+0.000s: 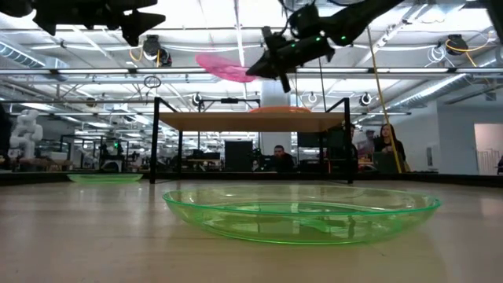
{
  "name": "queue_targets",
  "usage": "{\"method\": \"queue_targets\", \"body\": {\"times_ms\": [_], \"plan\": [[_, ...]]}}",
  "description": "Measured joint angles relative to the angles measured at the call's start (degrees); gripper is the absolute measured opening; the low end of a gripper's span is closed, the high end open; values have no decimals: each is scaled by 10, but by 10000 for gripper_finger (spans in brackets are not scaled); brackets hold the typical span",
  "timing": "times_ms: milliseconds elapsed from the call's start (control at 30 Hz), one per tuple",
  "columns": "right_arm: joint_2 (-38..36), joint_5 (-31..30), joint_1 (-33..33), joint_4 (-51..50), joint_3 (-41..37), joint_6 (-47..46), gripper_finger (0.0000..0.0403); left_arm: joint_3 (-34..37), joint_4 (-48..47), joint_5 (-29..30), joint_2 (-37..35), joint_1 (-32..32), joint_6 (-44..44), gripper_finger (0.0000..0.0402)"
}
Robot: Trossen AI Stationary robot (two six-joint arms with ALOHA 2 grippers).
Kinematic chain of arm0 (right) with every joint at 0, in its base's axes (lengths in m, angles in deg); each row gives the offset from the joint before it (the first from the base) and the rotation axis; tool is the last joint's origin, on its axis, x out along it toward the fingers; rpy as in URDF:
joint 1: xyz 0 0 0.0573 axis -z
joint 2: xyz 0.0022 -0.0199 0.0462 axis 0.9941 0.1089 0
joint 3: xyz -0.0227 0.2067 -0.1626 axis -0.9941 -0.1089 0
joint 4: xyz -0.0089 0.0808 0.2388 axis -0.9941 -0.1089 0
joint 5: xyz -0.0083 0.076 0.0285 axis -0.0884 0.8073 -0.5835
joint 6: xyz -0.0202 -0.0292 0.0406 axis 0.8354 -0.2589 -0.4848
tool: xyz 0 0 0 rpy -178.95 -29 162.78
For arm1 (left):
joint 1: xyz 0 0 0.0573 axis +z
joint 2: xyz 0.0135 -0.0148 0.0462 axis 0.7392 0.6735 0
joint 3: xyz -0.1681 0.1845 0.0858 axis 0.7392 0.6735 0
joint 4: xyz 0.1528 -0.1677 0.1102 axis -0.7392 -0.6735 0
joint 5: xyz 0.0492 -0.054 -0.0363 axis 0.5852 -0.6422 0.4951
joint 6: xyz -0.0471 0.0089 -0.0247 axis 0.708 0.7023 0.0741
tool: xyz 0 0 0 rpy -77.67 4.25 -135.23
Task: Place and stack plates onto a shelf
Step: Put the pink plate on the shelf
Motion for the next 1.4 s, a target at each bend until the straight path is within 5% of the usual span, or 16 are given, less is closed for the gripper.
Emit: {"method": "queue_targets", "body": {"times_ms": [267, 1067, 1400], "plan": [[78, 1, 0, -71, 92, 39, 0, 0, 0, 0, 0, 0, 1, 241], [122, -60, -6, -80, 95, 78, 1, 0, -8, 0, 0, 0, 0, 241], [122, -76, -14, -88, 95, 95, 45, 0, -9, 0, 0, 0, 2, 241]]}}
